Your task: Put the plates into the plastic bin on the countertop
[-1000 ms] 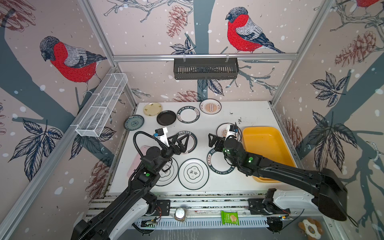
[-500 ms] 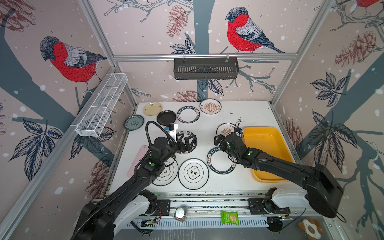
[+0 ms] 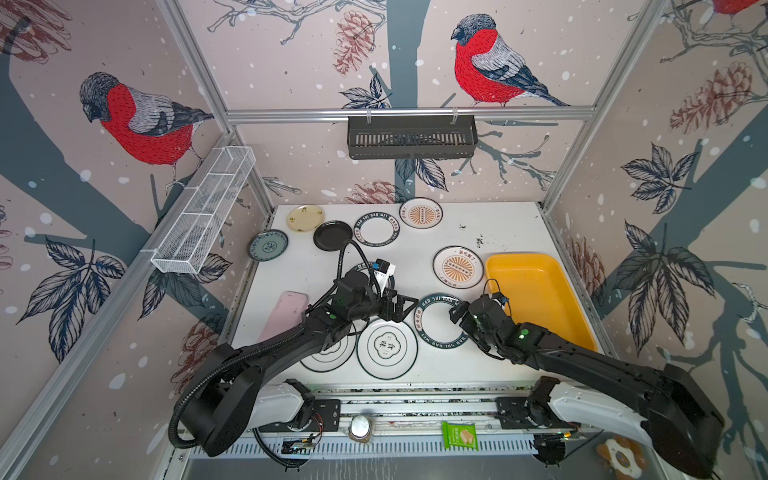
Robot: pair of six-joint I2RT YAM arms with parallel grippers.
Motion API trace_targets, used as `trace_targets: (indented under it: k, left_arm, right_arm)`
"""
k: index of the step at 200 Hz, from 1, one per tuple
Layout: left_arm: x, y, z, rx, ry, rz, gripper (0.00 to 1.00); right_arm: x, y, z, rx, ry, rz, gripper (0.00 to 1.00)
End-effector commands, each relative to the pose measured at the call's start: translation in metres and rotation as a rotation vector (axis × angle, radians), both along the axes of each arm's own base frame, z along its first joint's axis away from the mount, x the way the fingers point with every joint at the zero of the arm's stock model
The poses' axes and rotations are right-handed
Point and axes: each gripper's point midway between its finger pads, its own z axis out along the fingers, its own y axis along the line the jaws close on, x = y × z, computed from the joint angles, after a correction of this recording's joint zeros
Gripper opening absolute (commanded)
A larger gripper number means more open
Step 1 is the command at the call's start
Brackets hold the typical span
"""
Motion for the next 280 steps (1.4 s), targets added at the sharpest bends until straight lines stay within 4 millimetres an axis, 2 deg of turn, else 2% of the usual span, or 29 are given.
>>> trace_targets:
  k: [1,31,66,97,160,185,202,220,280]
  left_arm:
    - [-0.008,-0.009,-0.002,0.012,-0.014,-0.066,0.97]
    - [-0.012,-0.014,-0.007,0.038,-0.004,-0.083,0.97]
    - [-0.01,-0.015,-0.004,0.038,-0.013,-0.079,0.97]
    - [-0.008,-0.016,-0.006,0.049,-0.009,-0.074,0.97]
    - [-0.006,-0.014,-0.005,0.064,-0.013,-0.058,0.97]
    - [-0.005,-0.012,-0.002,0.066,-0.022,-0.049,0.97]
    - [-0.005,-0.01,-0.002,0.071,-0.031,-0.039,0.97]
    - [-0.004,-0.009,-0.001,0.072,-0.033,-0.035,0.97]
    - [0.003,-0.013,0.003,0.052,-0.044,-0.019,0.97]
  right_arm:
    - [-0.007,-0.002,-0.007,0.029,0.032,-0.018,0.99]
    - [-0.012,-0.001,-0.02,0.048,0.052,-0.012,0.92]
    - [-0.011,0.0,-0.026,0.054,0.047,-0.009,0.83]
    - [-0.012,0.0,-0.034,0.056,0.066,-0.017,0.66]
    - [-0.015,-0.002,-0.043,0.093,0.087,-0.06,0.26]
    - [-0.016,-0.006,-0.044,0.113,0.084,-0.09,0.14]
    - [-0.015,-0.009,-0.041,0.122,0.072,-0.107,0.09]
    - [-0.011,-0.011,-0.034,0.12,0.047,-0.115,0.08]
    - [0.005,-0.005,0.008,0.07,-0.052,-0.07,0.03]
